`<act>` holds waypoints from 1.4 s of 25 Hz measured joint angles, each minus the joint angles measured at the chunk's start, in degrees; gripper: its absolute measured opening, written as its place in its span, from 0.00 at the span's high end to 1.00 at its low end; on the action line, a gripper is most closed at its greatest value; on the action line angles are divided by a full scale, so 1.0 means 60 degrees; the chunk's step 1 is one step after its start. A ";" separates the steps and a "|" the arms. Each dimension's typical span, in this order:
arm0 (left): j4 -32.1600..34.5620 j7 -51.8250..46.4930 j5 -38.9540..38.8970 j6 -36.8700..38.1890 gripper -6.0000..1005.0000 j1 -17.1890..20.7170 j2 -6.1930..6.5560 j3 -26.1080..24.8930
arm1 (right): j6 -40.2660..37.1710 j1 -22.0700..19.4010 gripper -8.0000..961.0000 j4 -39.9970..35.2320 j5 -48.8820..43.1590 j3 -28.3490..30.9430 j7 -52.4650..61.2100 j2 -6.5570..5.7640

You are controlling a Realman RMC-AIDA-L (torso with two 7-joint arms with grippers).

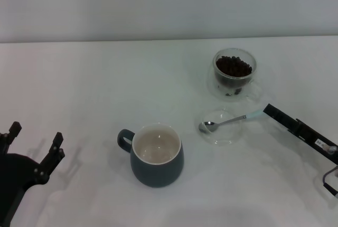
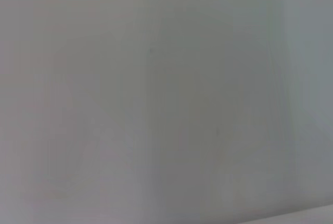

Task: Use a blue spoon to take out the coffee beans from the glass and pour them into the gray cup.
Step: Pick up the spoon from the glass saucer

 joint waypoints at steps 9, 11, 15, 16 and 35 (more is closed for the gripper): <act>-0.0007 0.0003 0.0000 -0.0006 0.11 0.0022 0.0017 -0.0009 | 0.0348 0.0183 0.10 -0.0186 -0.0036 -0.0091 0.0014 0.0000; -0.0010 0.0003 0.0000 -0.0008 0.11 0.0027 0.0024 -0.0014 | 0.0352 0.0225 0.10 -0.0229 -0.0036 -0.0165 0.0027 0.0000; -0.0020 0.0003 0.0000 -0.0011 0.11 0.0030 0.0028 -0.0030 | 0.0536 0.0248 0.10 -0.0512 0.0006 -0.0542 0.0181 0.0000; -0.0023 0.0003 -0.0001 -0.0012 0.11 0.0031 0.0029 -0.0036 | 0.0688 0.0247 0.10 -0.0663 0.0039 -0.0720 0.0269 -0.0001; -0.0302 0.0003 -0.0001 0.0230 0.11 0.0080 0.0026 -0.0049 | 0.1889 -0.0280 0.21 -0.2274 0.5990 -0.6175 -0.0378 -0.0027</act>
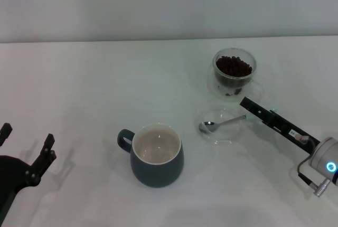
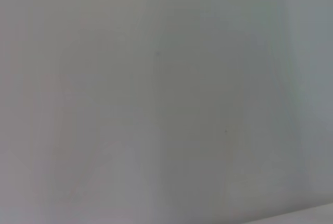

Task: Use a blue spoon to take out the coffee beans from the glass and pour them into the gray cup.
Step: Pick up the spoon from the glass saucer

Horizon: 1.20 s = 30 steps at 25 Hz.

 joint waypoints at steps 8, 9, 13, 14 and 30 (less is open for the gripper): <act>-0.0007 0.0000 0.0000 0.0011 0.11 0.0001 0.0002 0.0000 | -0.0156 -0.0055 0.26 -0.0017 0.0070 -0.0033 0.0000 -0.0007; -0.0007 0.0000 0.0000 0.0015 0.11 0.0001 0.0002 0.0000 | -0.0191 -0.0058 0.27 -0.0009 0.0068 -0.0038 0.0013 -0.0010; -0.0006 0.0000 0.0000 0.0020 0.11 0.0002 0.0012 0.0003 | -0.0196 -0.0075 0.32 0.0014 0.0084 -0.0043 0.0083 -0.0017; -0.0006 0.0000 0.0000 0.0021 0.11 0.0002 0.0015 0.0005 | -0.0197 -0.0091 0.33 0.0014 0.0090 -0.0045 0.0102 -0.0018; -0.0006 0.0000 0.0000 0.0021 0.11 0.0001 0.0017 0.0000 | -0.1100 -0.0151 0.80 0.0104 0.0118 0.0063 0.0274 -0.0070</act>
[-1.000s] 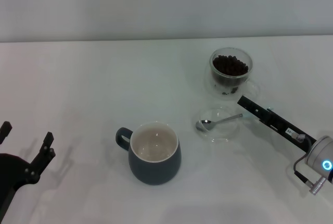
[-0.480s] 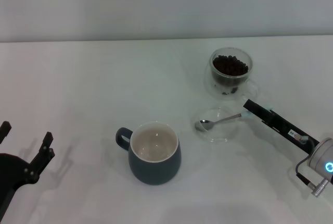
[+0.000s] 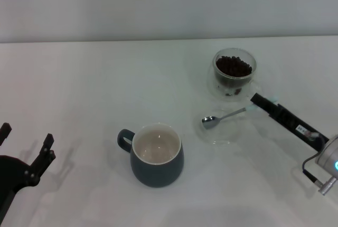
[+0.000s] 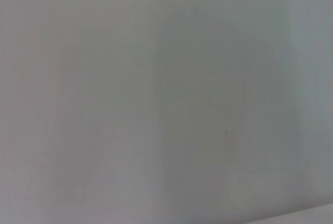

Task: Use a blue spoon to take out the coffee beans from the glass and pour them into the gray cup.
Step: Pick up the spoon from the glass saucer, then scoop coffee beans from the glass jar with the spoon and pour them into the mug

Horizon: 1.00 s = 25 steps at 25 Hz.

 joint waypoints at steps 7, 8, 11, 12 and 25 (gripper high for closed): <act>-0.0034 -0.0007 -0.0209 -0.0017 0.11 -0.0011 -0.0015 0.0000 | -0.1301 -0.0035 0.84 0.0500 0.0083 0.0402 0.0217 -0.0087; -0.0020 -0.0029 -0.0277 -0.0020 0.11 -0.0011 -0.0022 0.0000 | -0.1614 -0.0051 0.84 0.0596 0.0097 0.0492 0.0264 -0.0111; 0.0007 -0.0385 -0.0568 -0.0038 0.11 -0.0014 -0.0034 0.0000 | -0.2270 -0.0077 0.85 0.0735 0.0096 0.0811 0.0264 -0.0232; -0.0008 -0.0613 -0.0641 -0.0044 0.11 -0.0022 -0.0029 0.0000 | -0.2445 -0.0057 0.85 0.0747 0.0089 0.0958 0.0197 -0.0309; -0.0054 -0.1249 -0.1343 -0.0212 0.11 -0.0043 -0.0033 0.0000 | -0.2939 0.1864 0.85 0.0790 -0.0435 0.1289 -0.1877 -0.1444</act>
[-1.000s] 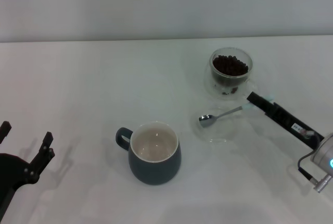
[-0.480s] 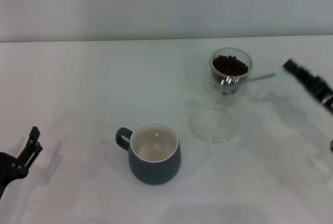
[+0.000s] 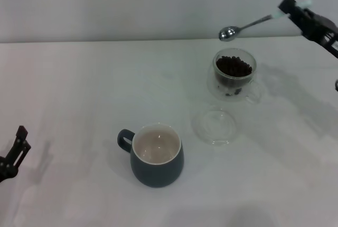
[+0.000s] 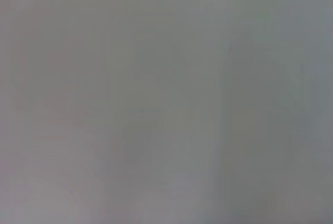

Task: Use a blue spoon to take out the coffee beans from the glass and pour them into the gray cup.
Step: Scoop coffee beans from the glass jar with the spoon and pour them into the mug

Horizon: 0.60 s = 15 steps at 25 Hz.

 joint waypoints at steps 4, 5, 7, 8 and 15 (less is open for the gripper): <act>0.0032 0.0000 -0.0005 -0.0009 0.11 0.0026 -0.0004 0.0000 | 0.0542 0.0286 0.85 0.0024 -0.0514 0.0033 -0.0549 -0.0168; 0.0033 0.0000 -0.0006 -0.0010 0.11 0.0029 -0.0005 0.0001 | 0.0751 0.0303 0.85 0.0018 -0.0580 0.0036 -0.0728 -0.0189; 0.0033 0.0001 -0.0006 -0.0010 0.11 0.0028 -0.0008 0.0001 | 0.1057 0.0308 0.85 0.0000 -0.0660 0.0052 -0.1082 -0.0235; 0.0031 0.0001 -0.0006 -0.0010 0.11 0.0025 -0.0009 0.0001 | 0.1176 0.0309 0.85 0.0003 -0.0676 0.0052 -0.1286 -0.0247; 0.0014 0.0003 -0.0005 -0.0010 0.11 -0.0065 -0.0005 0.0000 | 0.1817 0.0316 0.84 0.0021 -0.0901 0.0046 -0.1812 -0.0245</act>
